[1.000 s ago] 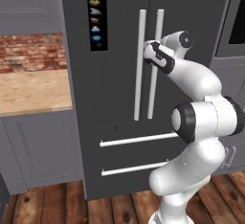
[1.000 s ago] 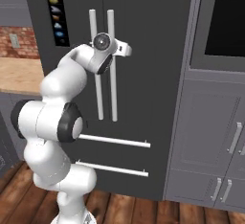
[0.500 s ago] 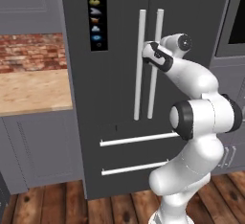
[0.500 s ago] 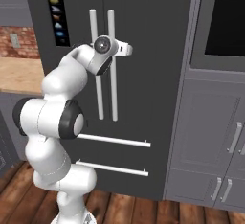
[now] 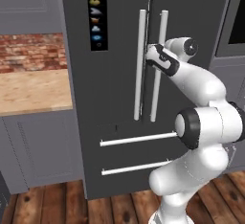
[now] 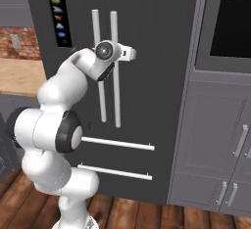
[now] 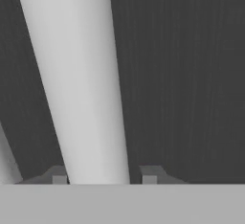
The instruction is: Retrieve the chicken drumstick from the fridge and place it on the saucepan with marinade on the stove.
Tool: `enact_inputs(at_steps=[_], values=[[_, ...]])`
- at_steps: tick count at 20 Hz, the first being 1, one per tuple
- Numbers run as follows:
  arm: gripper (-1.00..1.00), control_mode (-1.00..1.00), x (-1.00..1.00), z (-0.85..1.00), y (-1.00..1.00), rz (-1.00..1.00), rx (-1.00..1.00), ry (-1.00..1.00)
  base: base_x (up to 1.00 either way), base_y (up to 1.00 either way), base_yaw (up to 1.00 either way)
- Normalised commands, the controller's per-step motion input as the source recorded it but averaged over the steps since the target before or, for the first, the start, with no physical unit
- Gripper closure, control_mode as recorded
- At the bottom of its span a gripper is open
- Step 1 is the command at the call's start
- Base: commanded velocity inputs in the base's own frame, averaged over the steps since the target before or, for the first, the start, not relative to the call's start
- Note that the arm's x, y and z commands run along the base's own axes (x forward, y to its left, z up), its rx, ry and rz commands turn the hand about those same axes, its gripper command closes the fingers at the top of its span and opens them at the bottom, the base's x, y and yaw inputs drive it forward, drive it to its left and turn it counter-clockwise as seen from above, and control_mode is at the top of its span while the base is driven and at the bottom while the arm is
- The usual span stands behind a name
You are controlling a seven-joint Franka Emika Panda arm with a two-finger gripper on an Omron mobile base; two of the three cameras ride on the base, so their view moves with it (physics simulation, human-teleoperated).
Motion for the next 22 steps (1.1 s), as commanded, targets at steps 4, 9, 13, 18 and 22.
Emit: enact_inputs(at_steps=[4,9,13,18,22], values=[[1.0,-1.0,-0.99,0.0,-0.57,0.0,0.0,0.15,0.0,0.0,0.0],[1.0,-1.0,-0.97,0.0,-0.58,0.0,0.0,0.14,0.0,0.0,0.0],[1.0,-1.0,-0.82,0.0,-0.53,0.0,0.0,0.03,0.0,0.0,0.0],[1.0,-1.0,-0.59,0.0,-0.46,0.0,0.0,-0.01,0.0,0.0,0.0],[1.0,-1.0,-0.26,-0.1,-0.28,0.0,0.0,-0.11,0.0,0.0,0.0]])
